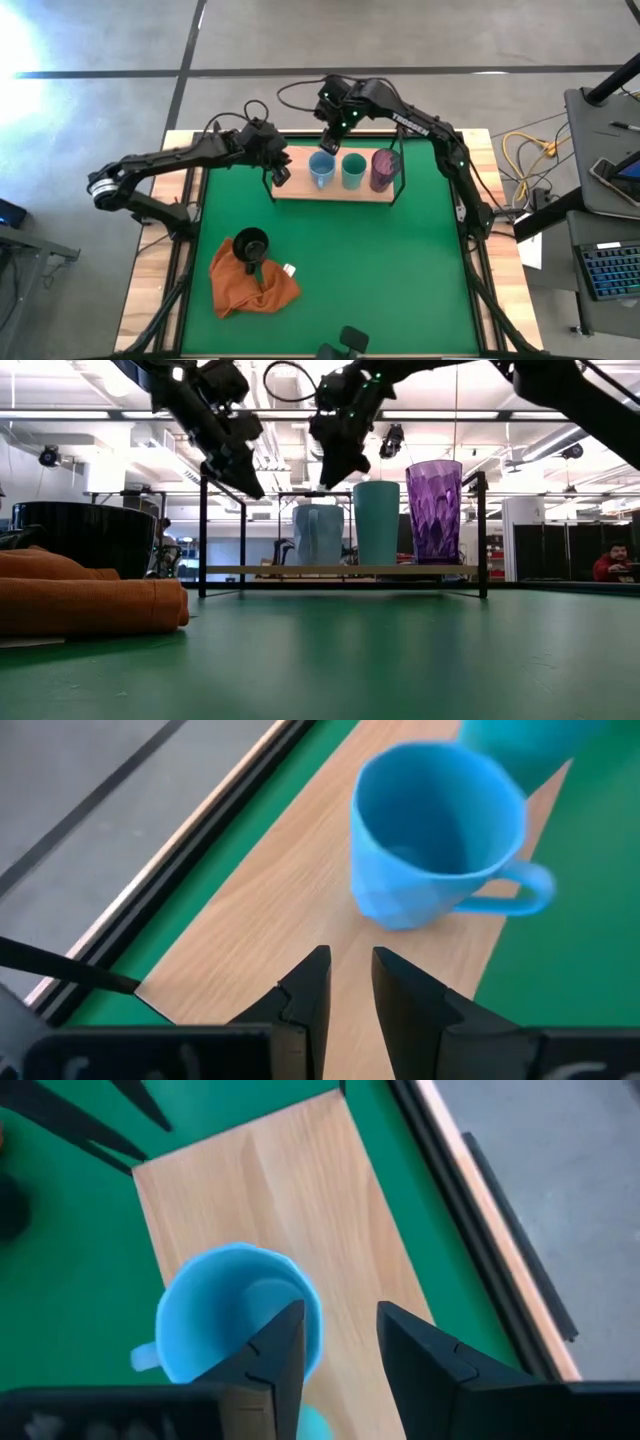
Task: Stack small to large cups/mugs on shelf
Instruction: Put the black mug on the shelf
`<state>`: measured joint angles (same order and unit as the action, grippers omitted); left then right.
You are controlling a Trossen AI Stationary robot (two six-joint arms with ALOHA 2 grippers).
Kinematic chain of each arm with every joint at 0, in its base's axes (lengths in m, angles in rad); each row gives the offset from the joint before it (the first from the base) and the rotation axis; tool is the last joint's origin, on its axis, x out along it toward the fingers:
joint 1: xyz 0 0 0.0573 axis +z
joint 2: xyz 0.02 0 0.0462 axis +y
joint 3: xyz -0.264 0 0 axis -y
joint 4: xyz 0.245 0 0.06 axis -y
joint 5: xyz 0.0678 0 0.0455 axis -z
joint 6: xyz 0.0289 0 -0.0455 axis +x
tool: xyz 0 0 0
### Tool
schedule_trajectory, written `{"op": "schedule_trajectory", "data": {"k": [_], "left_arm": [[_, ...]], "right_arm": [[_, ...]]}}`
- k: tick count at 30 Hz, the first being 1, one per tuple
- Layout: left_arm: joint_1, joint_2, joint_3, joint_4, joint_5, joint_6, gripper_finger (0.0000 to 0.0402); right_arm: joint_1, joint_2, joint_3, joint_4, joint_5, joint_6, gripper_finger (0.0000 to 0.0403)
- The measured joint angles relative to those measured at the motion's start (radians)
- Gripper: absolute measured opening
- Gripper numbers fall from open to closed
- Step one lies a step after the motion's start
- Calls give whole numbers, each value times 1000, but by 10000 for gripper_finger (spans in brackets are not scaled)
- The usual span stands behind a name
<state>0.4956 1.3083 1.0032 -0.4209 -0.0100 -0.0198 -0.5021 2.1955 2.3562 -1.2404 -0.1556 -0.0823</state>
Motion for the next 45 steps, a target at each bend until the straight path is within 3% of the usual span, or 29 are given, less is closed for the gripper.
{"op": "schedule_trajectory", "data": {"k": [8,21,31,39,42,45], "left_arm": [[0,-48,0,17,-18,1,63],[0,163,49,99,7,32,63],[-2,180,49,104,62,36,63],[-3,-14,50,33,44,14,63],[-3,-132,51,-103,34,-35,63],[-3,-223,51,-341,-7,-105,63]], "right_arm": [[-2,-26,0,-11,79,43,114],[-24,-61,0,-12,122,101,86],[-46,-82,0,-13,139,100,86],[-62,-82,0,-27,141,85,83],[-63,-81,0,-35,142,83,87],[-63,-82,0,-36,141,83,94]]}}
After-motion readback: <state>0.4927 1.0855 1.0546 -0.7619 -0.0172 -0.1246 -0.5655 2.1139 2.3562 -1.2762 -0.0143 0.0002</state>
